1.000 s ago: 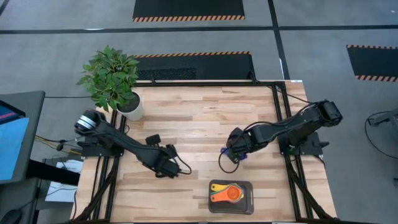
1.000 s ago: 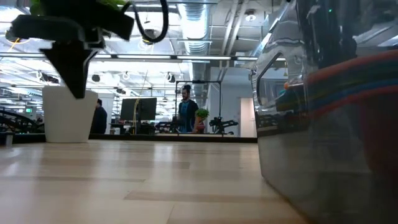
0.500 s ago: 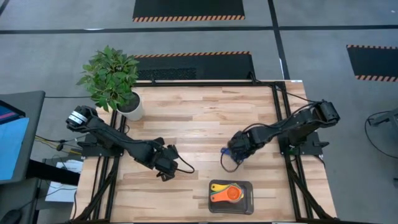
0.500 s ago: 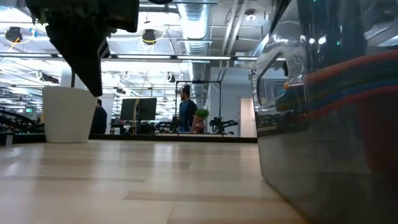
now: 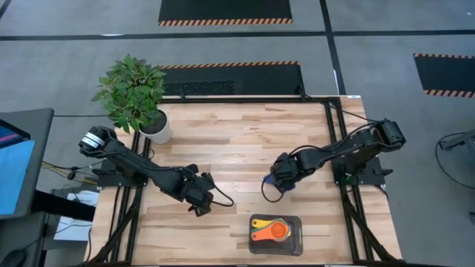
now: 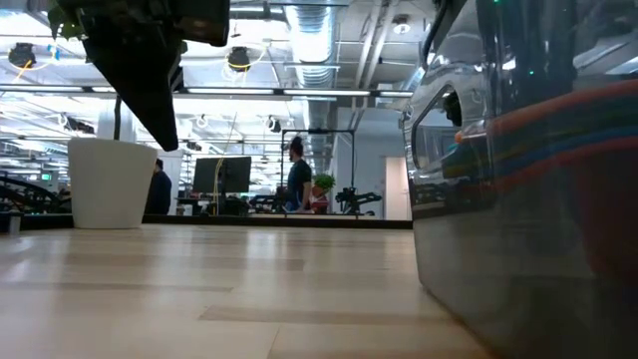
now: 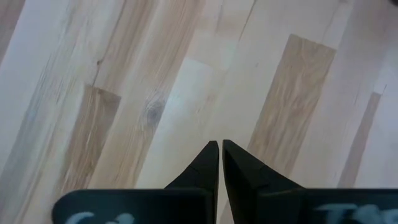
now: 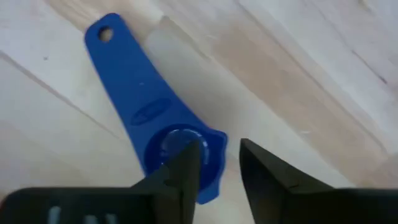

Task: Nest measuring cups in basket
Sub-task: Stack the dark blue measuring cup on top of the orange measuring cup in the black bin

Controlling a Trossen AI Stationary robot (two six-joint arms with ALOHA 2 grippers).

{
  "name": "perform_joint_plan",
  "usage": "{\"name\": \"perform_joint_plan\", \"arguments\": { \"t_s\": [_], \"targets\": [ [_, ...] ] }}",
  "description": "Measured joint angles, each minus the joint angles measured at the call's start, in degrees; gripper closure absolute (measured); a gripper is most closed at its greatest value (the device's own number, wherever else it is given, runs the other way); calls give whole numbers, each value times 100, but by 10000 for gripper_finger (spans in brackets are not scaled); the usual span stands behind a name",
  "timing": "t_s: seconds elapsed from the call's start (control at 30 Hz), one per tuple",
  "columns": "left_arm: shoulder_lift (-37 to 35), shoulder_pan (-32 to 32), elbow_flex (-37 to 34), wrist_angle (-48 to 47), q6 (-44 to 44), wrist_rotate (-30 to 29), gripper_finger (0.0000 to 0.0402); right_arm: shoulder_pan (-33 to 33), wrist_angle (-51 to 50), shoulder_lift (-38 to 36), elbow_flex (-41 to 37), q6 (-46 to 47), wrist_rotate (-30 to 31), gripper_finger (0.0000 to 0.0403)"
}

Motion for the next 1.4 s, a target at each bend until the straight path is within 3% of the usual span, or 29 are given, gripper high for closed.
{"name": "perform_joint_plan", "arguments": {
  "t_s": [0.27,0.5,1.07,1.4],
  "targets": [
    [2,0,2,7,-24,-38,391,159,-129,0,0,3,147,201],
    [4,0,2,7,-77,-43,391,243,-107,56,0,90,293,188],
    [7,0,7,22,-466,-27,391,299,205,1065,42,33,62,227],
    [7,0,7,134,-675,-25,391,27,252,862,149,-149,112,321]
  ]
}}
